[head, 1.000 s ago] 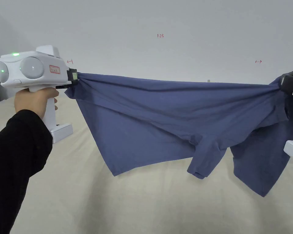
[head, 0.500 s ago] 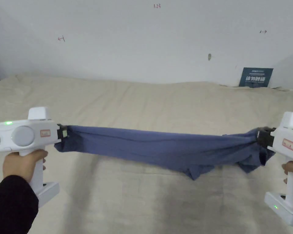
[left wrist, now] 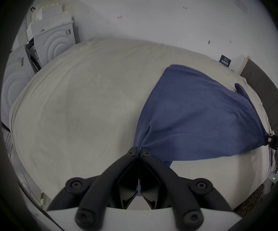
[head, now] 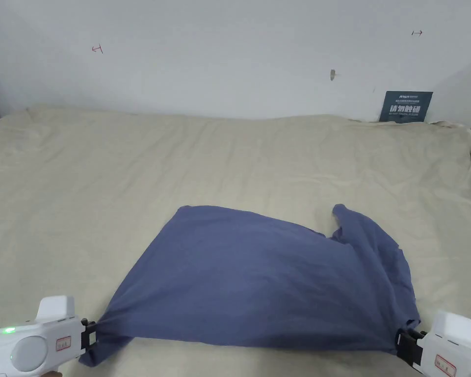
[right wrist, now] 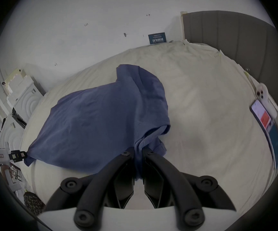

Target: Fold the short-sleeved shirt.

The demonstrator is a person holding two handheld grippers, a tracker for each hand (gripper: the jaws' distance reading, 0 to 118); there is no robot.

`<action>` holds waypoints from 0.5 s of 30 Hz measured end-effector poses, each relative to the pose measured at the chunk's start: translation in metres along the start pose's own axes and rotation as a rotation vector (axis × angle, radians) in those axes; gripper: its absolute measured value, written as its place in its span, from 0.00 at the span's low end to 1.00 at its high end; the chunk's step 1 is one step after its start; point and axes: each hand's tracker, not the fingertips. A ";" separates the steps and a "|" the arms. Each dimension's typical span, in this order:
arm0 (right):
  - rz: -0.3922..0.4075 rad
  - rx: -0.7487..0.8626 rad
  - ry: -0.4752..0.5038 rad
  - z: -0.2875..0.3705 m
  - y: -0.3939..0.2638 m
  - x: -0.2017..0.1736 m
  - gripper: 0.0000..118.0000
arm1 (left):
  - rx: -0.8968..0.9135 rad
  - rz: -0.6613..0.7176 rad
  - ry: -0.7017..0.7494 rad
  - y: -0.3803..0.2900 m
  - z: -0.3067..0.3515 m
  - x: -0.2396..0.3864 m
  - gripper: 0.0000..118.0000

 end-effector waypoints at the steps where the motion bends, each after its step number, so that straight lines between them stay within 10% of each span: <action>1: 0.008 -0.002 0.000 0.006 -0.006 -0.001 0.05 | -0.004 0.000 0.001 -0.008 0.005 -0.002 0.00; 15: 0.151 -0.105 -0.043 0.068 -0.074 -0.002 0.05 | -0.081 -0.018 0.041 -0.085 0.070 -0.038 0.00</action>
